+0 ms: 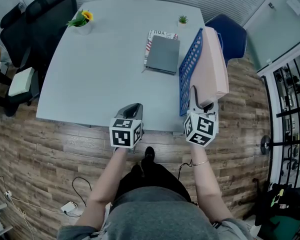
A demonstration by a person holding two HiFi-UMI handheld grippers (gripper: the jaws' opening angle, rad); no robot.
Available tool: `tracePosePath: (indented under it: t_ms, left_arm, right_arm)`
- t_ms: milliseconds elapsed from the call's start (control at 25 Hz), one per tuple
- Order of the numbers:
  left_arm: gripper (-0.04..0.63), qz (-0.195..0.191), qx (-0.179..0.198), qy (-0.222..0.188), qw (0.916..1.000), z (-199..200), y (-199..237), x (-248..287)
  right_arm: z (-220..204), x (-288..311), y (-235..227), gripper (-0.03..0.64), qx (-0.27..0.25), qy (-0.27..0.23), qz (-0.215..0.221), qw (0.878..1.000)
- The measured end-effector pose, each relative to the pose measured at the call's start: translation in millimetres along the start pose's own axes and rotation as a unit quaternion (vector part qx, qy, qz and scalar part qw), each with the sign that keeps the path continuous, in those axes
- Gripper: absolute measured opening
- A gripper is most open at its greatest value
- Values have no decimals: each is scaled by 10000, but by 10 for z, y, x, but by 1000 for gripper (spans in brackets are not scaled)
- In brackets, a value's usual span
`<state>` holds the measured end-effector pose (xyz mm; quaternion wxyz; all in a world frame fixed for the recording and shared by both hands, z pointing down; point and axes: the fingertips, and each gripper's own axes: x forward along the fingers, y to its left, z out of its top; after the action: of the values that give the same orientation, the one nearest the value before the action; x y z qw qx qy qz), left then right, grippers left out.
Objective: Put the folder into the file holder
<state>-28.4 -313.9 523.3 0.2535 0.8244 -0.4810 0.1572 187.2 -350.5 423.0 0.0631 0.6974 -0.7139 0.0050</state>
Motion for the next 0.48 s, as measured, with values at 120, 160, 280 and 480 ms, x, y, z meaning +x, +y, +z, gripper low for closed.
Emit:
tracePosePath:
  t_ms: [120, 160, 280, 480]
  left_arm:
    - [31, -3, 10, 25, 10000, -20, -14, -7]
    - [31, -5, 16, 30, 10000, -26, -20, -9]
    - [31, -20, 20, 34, 10000, -52, -37, -24]
    - [31, -40, 17, 53, 10000, -106, -48, -64]
  right_arm:
    - [-16, -24, 29, 208, -97, 44, 56, 9999]
    - [-24, -35, 38, 212, -132, 58, 71, 9999]
    - [-76, -80, 43, 226, -201, 173, 71, 9996]
    - [-210, -206, 35, 233, -195, 383, 13, 9991]
